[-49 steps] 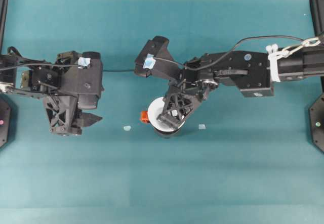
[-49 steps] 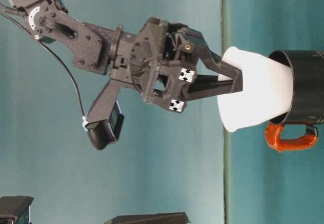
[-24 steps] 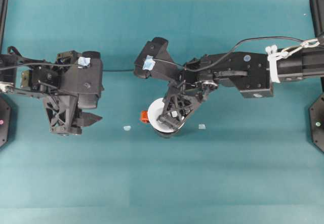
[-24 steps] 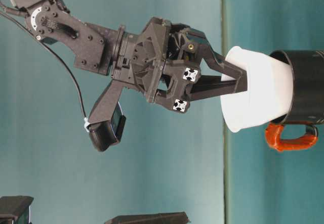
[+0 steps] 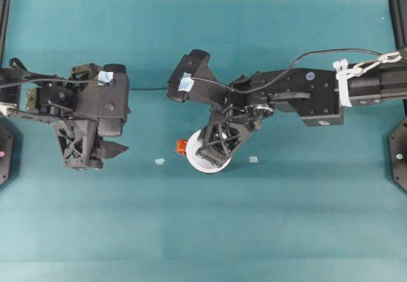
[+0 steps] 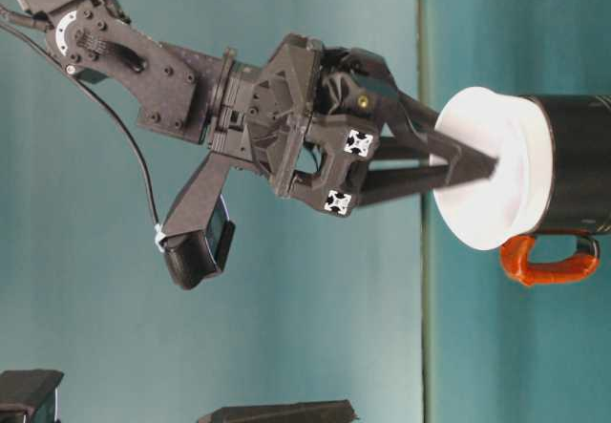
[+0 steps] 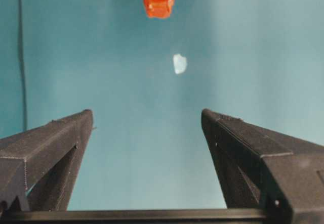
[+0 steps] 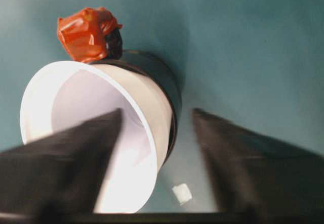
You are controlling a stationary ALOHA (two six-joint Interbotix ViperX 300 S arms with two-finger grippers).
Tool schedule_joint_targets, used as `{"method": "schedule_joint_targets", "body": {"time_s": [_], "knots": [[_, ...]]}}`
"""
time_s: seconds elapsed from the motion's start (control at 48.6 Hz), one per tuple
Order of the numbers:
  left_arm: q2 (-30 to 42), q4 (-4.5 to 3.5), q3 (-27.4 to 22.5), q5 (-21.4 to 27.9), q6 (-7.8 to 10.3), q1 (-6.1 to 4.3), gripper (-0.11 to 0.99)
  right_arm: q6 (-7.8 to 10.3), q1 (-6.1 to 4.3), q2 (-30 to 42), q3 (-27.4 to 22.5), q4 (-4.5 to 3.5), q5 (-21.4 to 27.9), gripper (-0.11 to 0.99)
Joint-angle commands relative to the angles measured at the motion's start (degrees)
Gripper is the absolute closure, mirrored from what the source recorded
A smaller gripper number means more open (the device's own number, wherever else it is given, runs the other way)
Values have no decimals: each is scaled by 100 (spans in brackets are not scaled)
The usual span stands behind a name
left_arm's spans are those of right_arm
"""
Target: Put the paper cup into the moved red handle cup holder.
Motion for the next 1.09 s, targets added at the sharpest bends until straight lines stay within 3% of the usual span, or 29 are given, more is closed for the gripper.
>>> {"method": "schedule_joint_targets", "body": {"time_s": [0.0,0.144,0.185,0.37,0.432,0.638,0.761,0.946,1.07], "knots": [[-79,26,-79,-26,-9,9,-7,-70,44,-44,-97,-26,-26,42],[-79,26,-79,-26,-9,9,-7,-141,123,-79,-97,-185,-35,1],[-79,18,-70,-26,-9,9,-7,-141,132,-88,-105,-193,-35,-4],[-79,18,-62,-26,-26,9,-7,-176,123,-88,-114,-229,-44,-1],[-88,18,-53,-35,-26,9,-7,-281,141,-114,-114,-255,-53,-1],[-141,18,-9,-35,-53,9,-7,-896,167,-483,-123,-264,-70,-1],[-193,18,44,-35,-79,0,-7,-967,167,-896,-53,-264,-79,-1],[-299,18,132,-35,-281,-9,-7,-1099,167,-1468,88,-264,-149,-1],[-352,18,167,-26,-316,-9,-7,-1222,211,-1740,167,-264,-185,-1]]}}
